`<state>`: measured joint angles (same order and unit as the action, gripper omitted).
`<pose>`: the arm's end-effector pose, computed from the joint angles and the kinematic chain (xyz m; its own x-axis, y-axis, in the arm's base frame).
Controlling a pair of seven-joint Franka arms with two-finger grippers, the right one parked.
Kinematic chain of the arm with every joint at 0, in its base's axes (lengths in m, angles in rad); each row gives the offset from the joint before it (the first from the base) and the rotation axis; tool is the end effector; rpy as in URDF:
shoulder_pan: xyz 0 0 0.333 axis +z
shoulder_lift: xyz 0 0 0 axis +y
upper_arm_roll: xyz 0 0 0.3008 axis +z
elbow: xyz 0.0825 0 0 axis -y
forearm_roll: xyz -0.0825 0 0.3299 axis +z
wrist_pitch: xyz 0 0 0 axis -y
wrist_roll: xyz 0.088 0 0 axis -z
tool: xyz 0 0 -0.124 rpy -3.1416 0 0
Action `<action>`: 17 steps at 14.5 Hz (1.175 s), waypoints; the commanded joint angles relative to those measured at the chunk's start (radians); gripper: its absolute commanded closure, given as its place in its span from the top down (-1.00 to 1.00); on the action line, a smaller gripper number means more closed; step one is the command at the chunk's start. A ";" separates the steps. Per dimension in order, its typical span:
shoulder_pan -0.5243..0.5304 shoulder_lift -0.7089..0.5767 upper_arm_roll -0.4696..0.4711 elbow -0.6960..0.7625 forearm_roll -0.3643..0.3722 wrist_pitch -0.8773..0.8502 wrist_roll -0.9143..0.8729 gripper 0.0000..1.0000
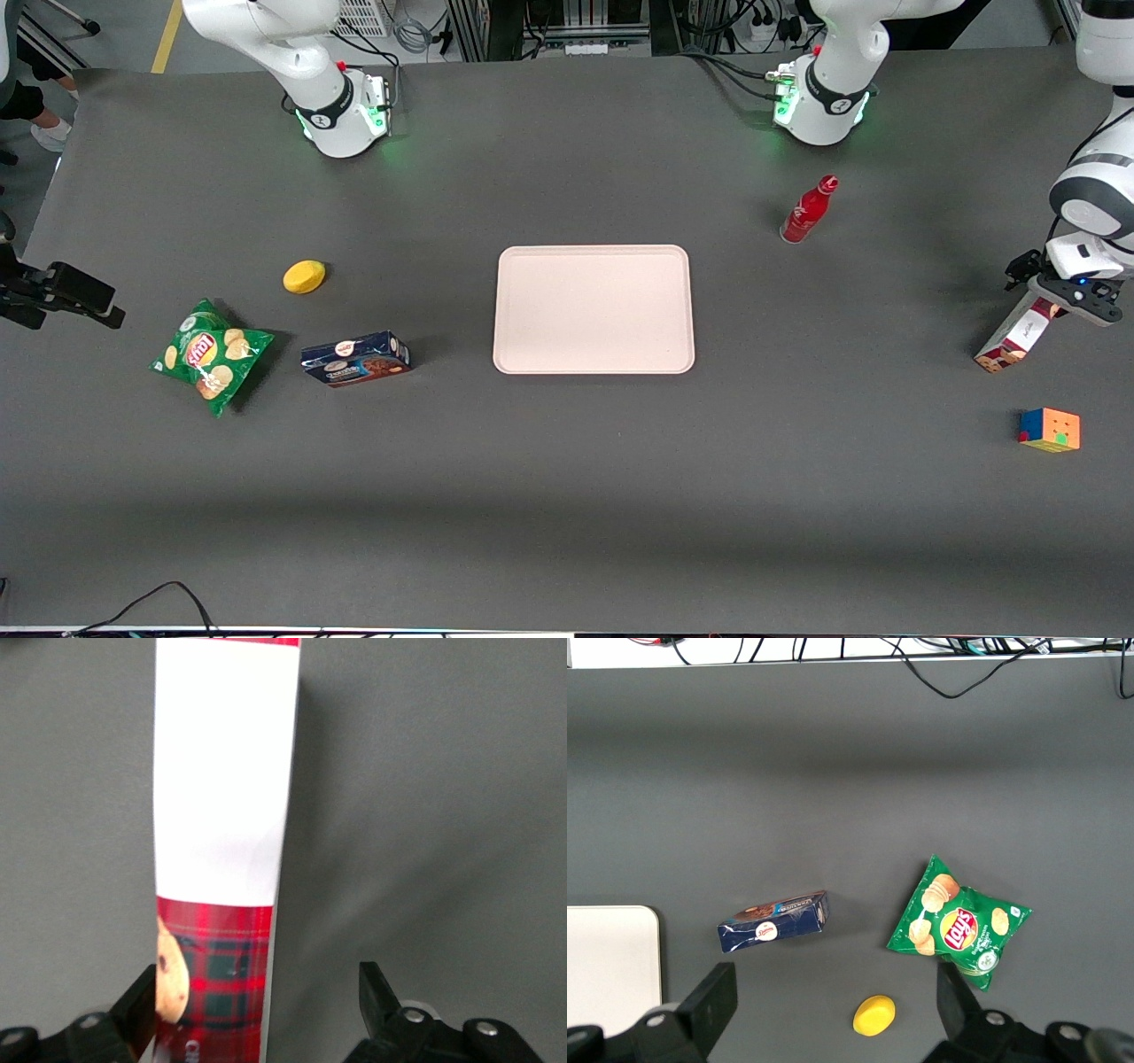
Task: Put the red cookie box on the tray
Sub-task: 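Lower the open left gripper around the cookie box's end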
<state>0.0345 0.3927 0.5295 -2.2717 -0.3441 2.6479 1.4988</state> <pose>0.4236 0.2801 0.2264 0.7820 -0.6231 -0.0110 -0.6224 -0.7800 -0.0652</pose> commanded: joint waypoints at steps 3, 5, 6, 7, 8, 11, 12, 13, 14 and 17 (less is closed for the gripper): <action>-0.007 0.009 -0.006 0.021 -0.032 0.014 0.054 -0.59; -0.013 0.009 -0.006 0.055 -0.030 0.000 0.050 -0.77; -0.015 0.008 -0.008 0.079 -0.029 -0.011 0.049 -0.81; -0.019 0.008 -0.008 0.112 -0.027 -0.043 0.047 -0.81; -0.025 0.006 -0.006 0.145 -0.027 -0.083 0.044 -0.82; -0.033 -0.030 0.001 0.222 -0.024 -0.213 0.024 -0.82; -0.034 -0.053 0.004 0.251 -0.017 -0.262 0.018 -0.82; -0.034 -0.073 0.009 0.280 0.008 -0.307 0.011 -0.82; -0.034 -0.084 0.026 0.322 0.042 -0.366 -0.023 -0.81; -0.034 -0.092 0.035 0.524 0.189 -0.630 -0.149 -0.80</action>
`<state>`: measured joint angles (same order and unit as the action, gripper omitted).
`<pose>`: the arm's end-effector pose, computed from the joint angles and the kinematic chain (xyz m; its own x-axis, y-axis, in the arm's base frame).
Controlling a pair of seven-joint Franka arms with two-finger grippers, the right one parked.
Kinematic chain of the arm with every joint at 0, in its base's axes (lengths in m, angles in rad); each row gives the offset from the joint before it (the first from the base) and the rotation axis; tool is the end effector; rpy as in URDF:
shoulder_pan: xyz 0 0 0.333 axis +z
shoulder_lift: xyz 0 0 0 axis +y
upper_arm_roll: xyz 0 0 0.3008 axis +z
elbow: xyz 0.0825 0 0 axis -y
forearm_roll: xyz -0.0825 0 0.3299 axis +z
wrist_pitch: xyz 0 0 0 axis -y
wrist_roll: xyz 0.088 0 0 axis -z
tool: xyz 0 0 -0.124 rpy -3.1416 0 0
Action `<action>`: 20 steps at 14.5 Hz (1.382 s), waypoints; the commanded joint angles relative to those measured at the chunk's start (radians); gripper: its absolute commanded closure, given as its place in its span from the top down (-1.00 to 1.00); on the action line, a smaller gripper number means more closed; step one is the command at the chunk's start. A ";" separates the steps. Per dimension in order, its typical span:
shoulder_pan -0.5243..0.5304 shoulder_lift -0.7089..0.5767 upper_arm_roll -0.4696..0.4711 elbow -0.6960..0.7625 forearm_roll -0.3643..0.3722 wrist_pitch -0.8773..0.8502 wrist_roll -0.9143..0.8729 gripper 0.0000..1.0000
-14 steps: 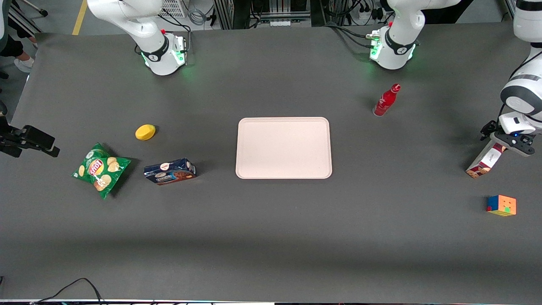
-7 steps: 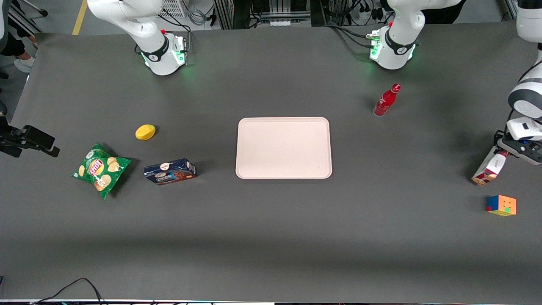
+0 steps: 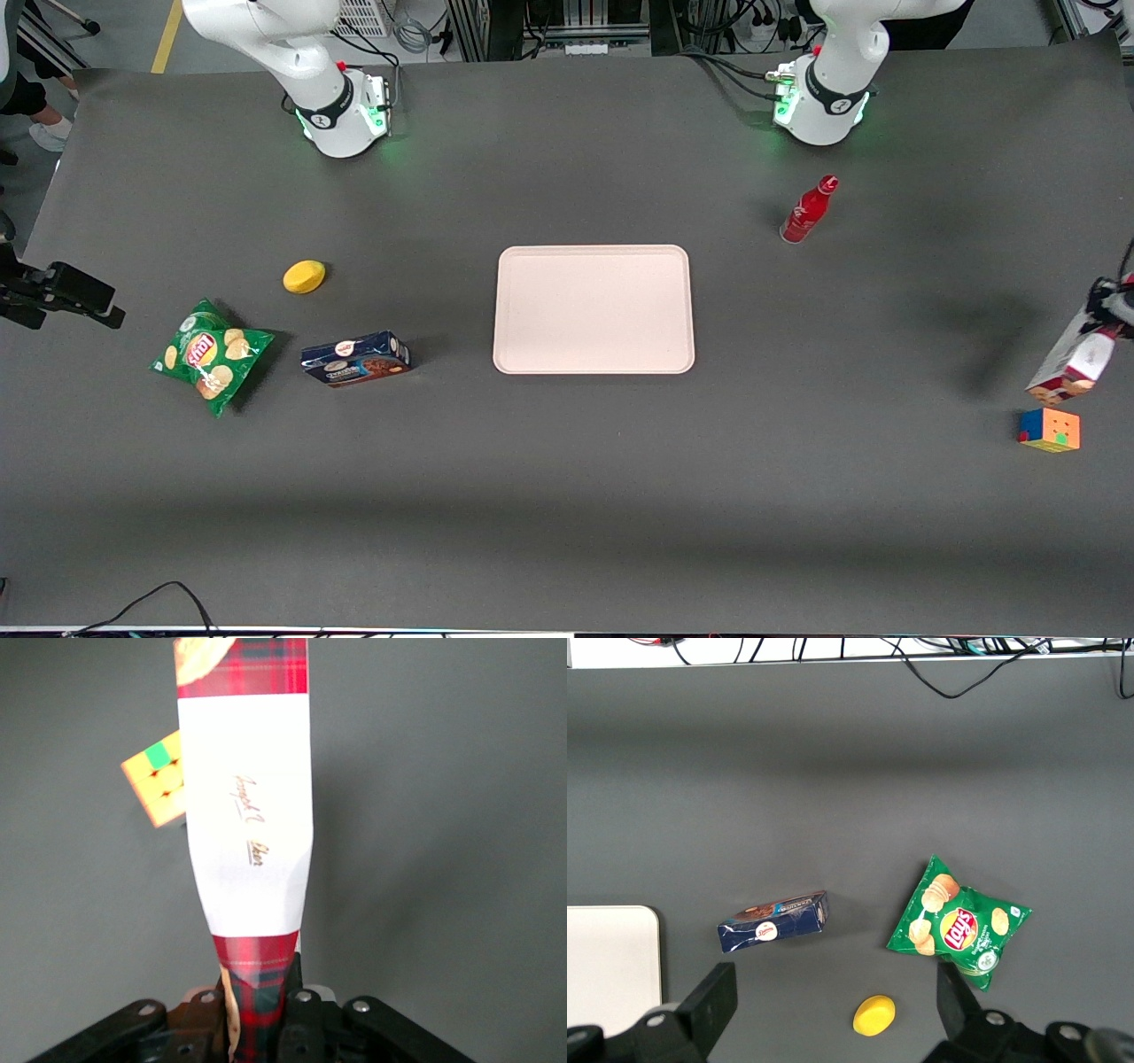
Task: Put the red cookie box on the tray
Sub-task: 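Lower the open left gripper around the cookie box's end, then close the left gripper on the cookie box and lift it upright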
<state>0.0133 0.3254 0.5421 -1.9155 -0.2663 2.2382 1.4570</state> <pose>0.5007 0.2778 0.3514 0.7167 -0.6951 0.0566 -0.6937 -0.7189 -0.0441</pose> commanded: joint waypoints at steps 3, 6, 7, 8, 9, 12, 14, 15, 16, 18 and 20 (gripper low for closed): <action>-0.013 -0.026 0.022 0.363 0.185 -0.444 -0.150 -0.80; -0.013 -0.025 0.022 0.490 0.196 -0.580 -0.170 -0.80; -0.015 -0.025 0.022 0.504 0.196 -0.597 -0.175 -0.80; -0.021 -0.026 0.019 0.507 0.196 -0.607 -0.202 -0.80; -0.036 -0.032 0.018 0.509 0.196 -0.633 -0.252 -0.80; -0.117 -0.068 -0.005 0.513 0.222 -0.724 -0.473 -0.80; -0.131 -0.097 -0.092 0.513 0.232 -0.787 -0.657 -0.80; -0.131 -0.109 -0.138 0.513 0.233 -0.808 -0.746 -0.80; -0.133 -0.117 -0.186 0.513 0.233 -0.831 -0.833 -0.80; -0.134 -0.124 -0.276 0.513 0.233 -0.853 -0.994 -0.80; -0.148 -0.141 -0.355 0.512 0.233 -0.870 -1.163 -0.80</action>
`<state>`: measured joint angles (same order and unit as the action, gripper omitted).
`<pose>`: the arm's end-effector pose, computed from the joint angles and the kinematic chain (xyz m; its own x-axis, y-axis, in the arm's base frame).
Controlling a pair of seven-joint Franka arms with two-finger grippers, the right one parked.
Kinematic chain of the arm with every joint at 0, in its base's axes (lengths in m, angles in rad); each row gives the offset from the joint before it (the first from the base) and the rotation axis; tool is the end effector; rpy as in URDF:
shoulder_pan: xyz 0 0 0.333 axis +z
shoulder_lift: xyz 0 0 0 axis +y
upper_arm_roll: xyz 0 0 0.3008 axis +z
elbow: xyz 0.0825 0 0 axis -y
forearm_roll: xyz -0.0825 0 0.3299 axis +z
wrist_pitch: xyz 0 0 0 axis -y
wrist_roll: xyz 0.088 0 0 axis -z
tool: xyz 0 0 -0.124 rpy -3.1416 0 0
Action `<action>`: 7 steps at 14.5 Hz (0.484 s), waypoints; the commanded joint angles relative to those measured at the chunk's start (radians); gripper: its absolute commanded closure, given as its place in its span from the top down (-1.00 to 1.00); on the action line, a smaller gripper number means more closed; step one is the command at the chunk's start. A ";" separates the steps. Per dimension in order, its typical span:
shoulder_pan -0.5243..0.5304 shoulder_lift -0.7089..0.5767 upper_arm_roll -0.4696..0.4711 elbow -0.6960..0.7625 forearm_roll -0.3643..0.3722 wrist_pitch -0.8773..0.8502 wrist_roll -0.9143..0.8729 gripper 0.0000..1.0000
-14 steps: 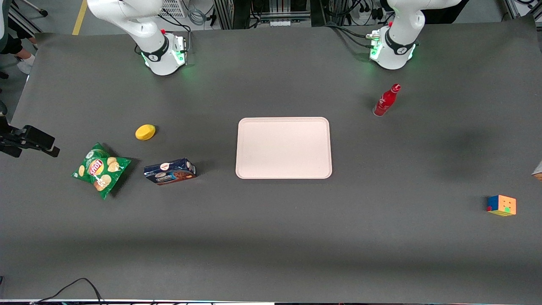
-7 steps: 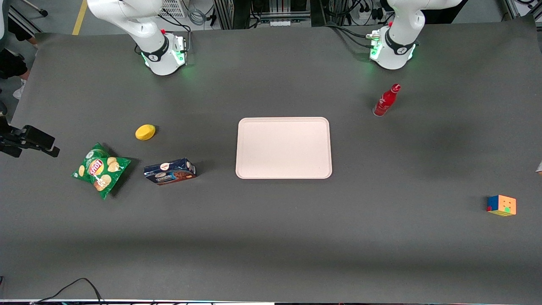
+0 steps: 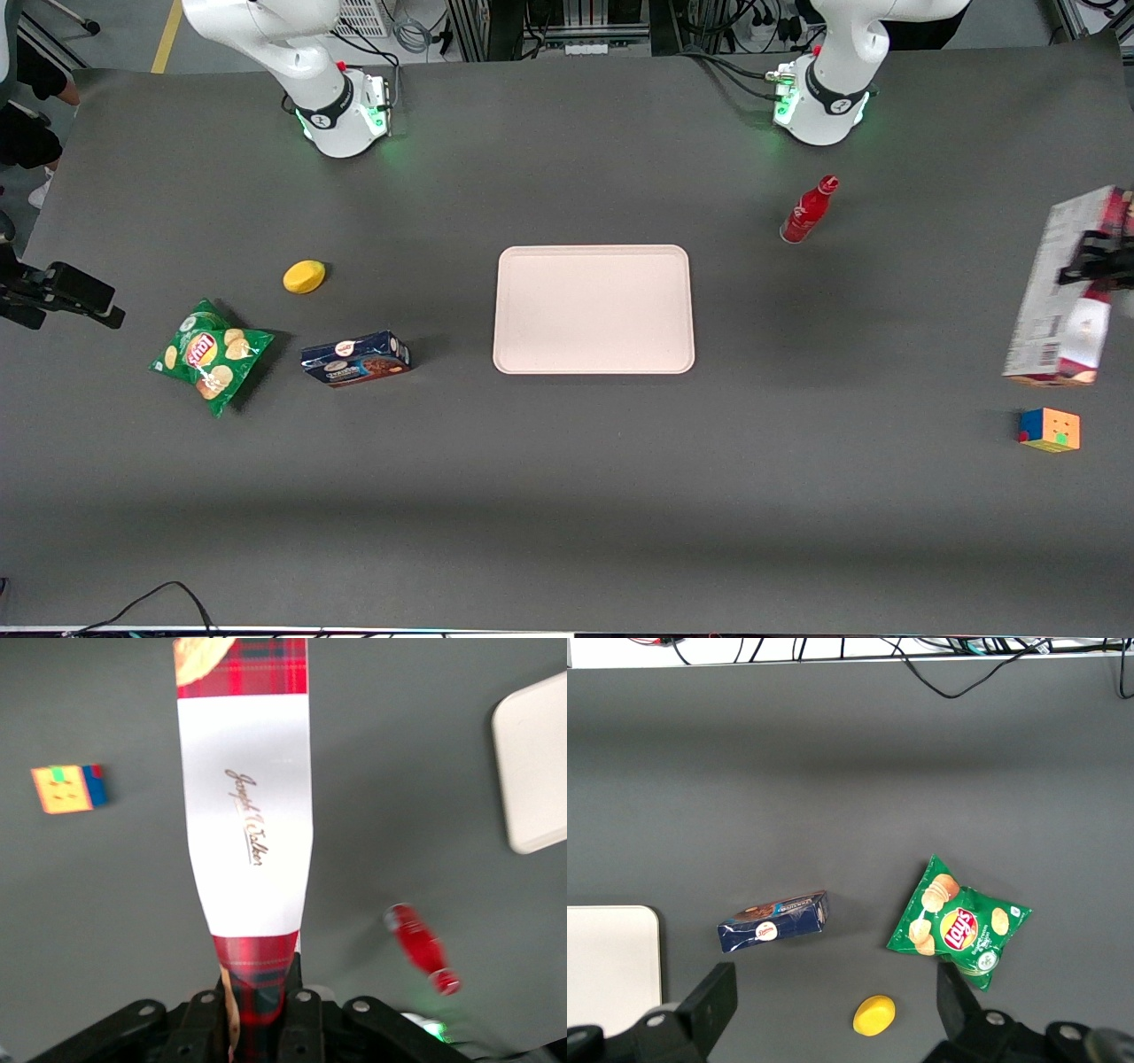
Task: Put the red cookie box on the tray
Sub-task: 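Close the left gripper on the cookie box and lift it upright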
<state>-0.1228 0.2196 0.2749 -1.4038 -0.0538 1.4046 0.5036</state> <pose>0.5343 0.0588 0.5372 0.9182 -0.3498 -0.1858 -0.3373 -0.9365 0.0962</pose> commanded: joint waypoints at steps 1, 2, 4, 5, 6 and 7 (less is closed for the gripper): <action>-0.014 -0.037 -0.138 0.000 0.020 -0.039 -0.303 -0.80; -0.012 -0.039 -0.190 -0.003 0.020 -0.038 -0.386 -0.80; -0.018 -0.037 -0.293 -0.004 0.012 -0.033 -0.567 -0.80; -0.020 -0.037 -0.339 -0.007 0.009 -0.027 -0.668 -0.80; -0.024 -0.035 -0.389 -0.010 0.008 -0.020 -0.754 -0.81; -0.027 -0.034 -0.431 -0.014 0.006 -0.010 -0.819 -0.81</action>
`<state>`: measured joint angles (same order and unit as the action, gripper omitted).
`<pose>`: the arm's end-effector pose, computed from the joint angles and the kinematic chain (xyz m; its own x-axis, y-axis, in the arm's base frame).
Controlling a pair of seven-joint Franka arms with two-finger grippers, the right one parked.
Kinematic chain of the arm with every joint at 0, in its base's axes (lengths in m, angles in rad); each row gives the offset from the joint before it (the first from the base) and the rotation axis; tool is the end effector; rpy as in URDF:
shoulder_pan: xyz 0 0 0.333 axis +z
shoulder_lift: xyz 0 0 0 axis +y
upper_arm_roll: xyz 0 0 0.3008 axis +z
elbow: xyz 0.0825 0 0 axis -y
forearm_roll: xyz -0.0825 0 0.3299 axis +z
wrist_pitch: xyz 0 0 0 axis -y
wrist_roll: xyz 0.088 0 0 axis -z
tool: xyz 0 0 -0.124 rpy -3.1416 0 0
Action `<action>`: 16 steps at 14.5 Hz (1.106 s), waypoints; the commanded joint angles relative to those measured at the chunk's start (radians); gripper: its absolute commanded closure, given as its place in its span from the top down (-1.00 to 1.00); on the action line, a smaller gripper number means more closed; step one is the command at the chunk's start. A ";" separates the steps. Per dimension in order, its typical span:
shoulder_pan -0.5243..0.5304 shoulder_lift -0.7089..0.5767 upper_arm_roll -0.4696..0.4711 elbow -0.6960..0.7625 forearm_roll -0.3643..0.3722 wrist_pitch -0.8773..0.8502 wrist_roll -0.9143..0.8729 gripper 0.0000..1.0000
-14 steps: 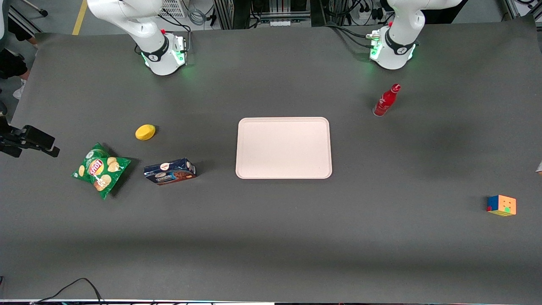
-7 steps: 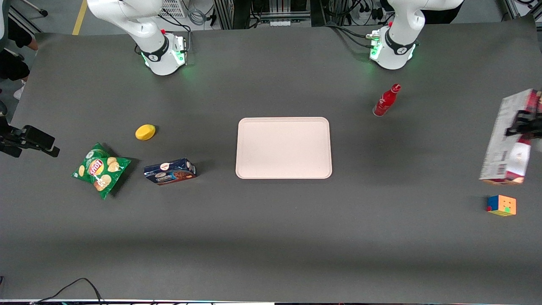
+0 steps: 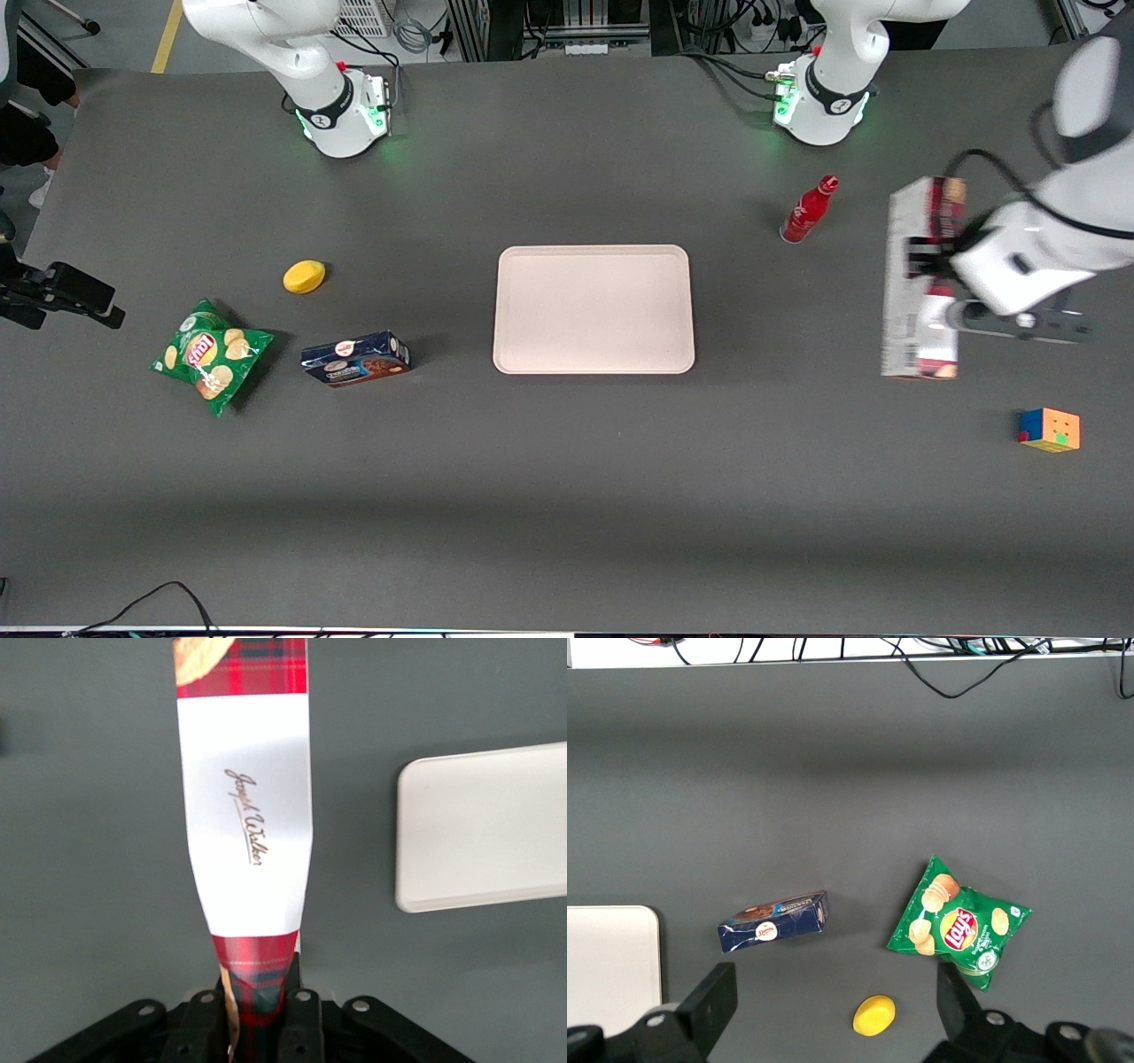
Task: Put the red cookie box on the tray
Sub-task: 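Close the left gripper on the cookie box and lift it upright, then carry the upright cookie box with the left gripper over the white tray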
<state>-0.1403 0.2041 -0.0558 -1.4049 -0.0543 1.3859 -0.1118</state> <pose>0.5218 -0.1083 0.5407 0.9698 -0.0906 -0.2265 -0.0836 -0.9957 0.0405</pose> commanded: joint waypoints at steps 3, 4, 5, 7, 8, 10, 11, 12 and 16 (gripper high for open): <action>-0.022 -0.018 -0.217 -0.032 0.005 0.044 -0.391 -0.81; -0.024 -0.018 -0.261 -0.049 0.005 0.064 -0.451 -0.81; -0.028 -0.020 -0.301 -0.068 0.005 0.090 -0.512 -0.81; -0.053 -0.020 -0.360 -0.097 0.010 0.133 -0.595 -0.81; -0.068 -0.020 -0.381 -0.117 0.011 0.154 -0.621 -0.81; -0.113 -0.020 -0.395 -0.158 0.019 0.202 -0.644 -0.81; -0.137 -0.020 -0.395 -0.183 0.019 0.229 -0.648 -0.81; -0.149 -0.020 -0.395 -0.210 0.019 0.263 -0.652 -0.81; -0.238 -0.011 -0.395 -0.318 0.066 0.393 -0.752 -0.80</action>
<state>-0.3164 0.2106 -0.4610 -1.6465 -0.0378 1.6995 -0.7858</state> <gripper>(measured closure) 0.784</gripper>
